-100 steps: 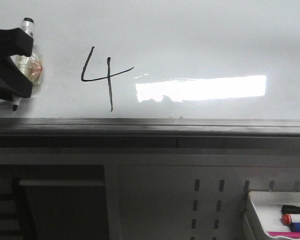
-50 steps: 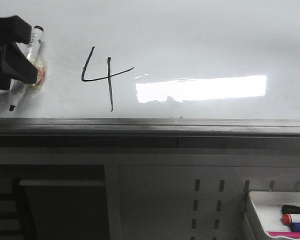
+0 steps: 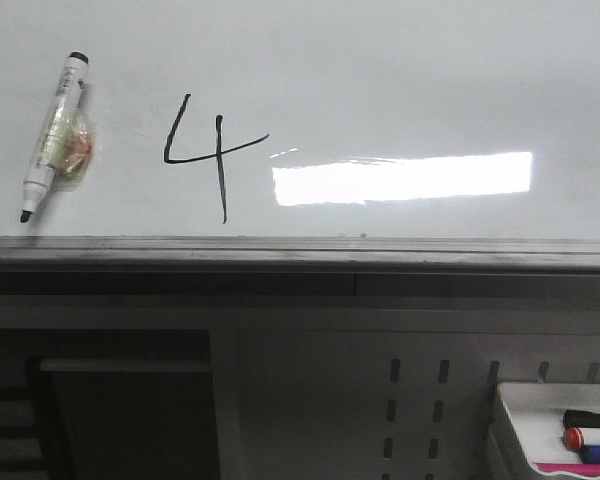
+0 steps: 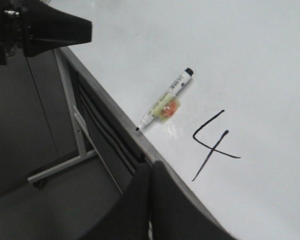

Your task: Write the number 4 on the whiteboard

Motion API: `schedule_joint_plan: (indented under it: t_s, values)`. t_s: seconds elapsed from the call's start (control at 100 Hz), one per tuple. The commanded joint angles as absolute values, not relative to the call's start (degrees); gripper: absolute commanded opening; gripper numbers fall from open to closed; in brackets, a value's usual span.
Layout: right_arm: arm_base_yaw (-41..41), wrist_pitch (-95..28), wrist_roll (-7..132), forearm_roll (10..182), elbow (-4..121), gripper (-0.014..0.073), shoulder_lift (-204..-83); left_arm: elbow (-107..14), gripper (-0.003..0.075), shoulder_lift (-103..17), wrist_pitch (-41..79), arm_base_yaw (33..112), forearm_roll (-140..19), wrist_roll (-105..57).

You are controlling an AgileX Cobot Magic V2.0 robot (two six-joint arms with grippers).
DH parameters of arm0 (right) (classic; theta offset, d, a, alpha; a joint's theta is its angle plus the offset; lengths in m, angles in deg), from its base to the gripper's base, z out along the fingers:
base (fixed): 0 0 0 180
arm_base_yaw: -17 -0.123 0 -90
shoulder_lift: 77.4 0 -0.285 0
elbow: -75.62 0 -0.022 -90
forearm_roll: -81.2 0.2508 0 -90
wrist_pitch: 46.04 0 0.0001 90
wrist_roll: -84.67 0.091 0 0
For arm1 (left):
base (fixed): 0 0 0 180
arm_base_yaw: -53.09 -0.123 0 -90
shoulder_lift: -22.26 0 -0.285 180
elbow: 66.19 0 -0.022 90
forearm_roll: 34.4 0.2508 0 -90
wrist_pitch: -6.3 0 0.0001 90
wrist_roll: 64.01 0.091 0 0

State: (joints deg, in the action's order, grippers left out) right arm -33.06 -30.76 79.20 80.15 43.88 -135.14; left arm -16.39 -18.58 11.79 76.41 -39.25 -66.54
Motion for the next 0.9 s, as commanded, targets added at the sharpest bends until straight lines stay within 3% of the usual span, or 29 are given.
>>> schedule_joint_plan:
  t_s: [0.0, 0.34, 0.89]
  values:
    - [-32.75, -39.45, 78.63, 79.22, 39.13, -0.0064, -129.15, -13.93, -0.002, -12.63, 7.79, 76.3, -39.08, -64.49]
    - [-32.75, -40.41, 78.63, 79.22, 22.73, -0.0064, -112.69, -1.9, -0.002, 3.65, 8.34, 76.3, -37.96, -62.25]
    - [-32.75, -40.39, 78.63, 79.22, 20.62, -0.0064, -111.06, -1.59, -0.002, 4.29, 8.48, 76.3, -37.96, -62.25]
